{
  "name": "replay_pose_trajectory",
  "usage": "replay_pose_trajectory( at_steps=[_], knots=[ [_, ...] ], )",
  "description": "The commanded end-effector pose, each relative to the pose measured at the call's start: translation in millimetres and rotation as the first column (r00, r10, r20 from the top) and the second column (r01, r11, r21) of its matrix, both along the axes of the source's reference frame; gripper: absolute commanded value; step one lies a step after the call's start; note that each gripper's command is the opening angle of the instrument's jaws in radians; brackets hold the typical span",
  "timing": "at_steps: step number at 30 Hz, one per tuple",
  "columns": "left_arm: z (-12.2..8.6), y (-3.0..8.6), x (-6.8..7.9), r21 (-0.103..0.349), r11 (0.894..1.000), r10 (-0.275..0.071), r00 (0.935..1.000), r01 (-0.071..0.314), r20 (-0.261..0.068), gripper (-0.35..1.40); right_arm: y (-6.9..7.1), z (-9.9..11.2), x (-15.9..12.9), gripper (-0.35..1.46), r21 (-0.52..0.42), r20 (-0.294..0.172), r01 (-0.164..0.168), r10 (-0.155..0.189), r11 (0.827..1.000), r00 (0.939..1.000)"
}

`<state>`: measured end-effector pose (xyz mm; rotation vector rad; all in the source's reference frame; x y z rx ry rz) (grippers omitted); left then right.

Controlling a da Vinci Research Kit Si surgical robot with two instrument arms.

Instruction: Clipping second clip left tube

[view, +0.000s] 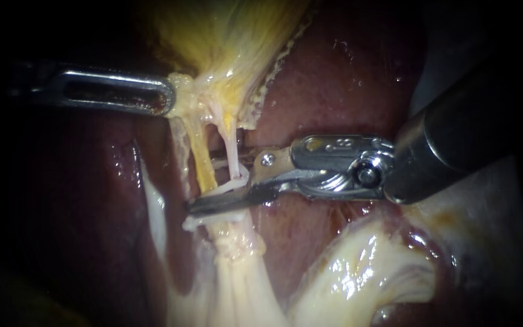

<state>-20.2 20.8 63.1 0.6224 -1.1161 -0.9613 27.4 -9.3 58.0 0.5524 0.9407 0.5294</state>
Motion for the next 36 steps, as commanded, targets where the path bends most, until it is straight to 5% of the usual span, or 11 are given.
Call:
replay_pose_trajectory(
  at_steps=[1,10,19,29,36],
  knots=[
    [0.0,0.0,0.1,0.0,1.0,0.0,1.0,0.0,0.0,-0.35,0.0,-0.1,-0.1,0.49,0.0,-0.001,0.001,-0.001,1.0,1.0],
    [0.0,-0.1,0.4,0.0,1.0,0.002,1.0,-0.002,0.001,-0.35,0.5,-1.2,-3.6,0.49,-0.006,-0.009,0.013,-0.013,1.0,0.9999],
    [0.0,-0.1,0.5,0.0,1.0,0.003,1.0,-0.003,0.002,-0.35,1.2,-4.6,-6.6,0.5,-0.013,-0.008,0.007,-0.007,1.0,0.9999],
    [0.1,-0.1,0.5,-0.001,1.0,0.003,1.0,-0.003,0.002,-0.35,0.5,-8.3,-6.1,0.49,0.014,-0.06,0.0,0.001,1.0,0.9982],
    [0.1,-0.1,0.5,-0.001,1.0,0.003,1.0,-0.003,0.002,-0.35,0.0,-7.8,-4.8,0.49,0.021,-0.072,0.016,-0.014,1.0,0.9973]
  ],
)
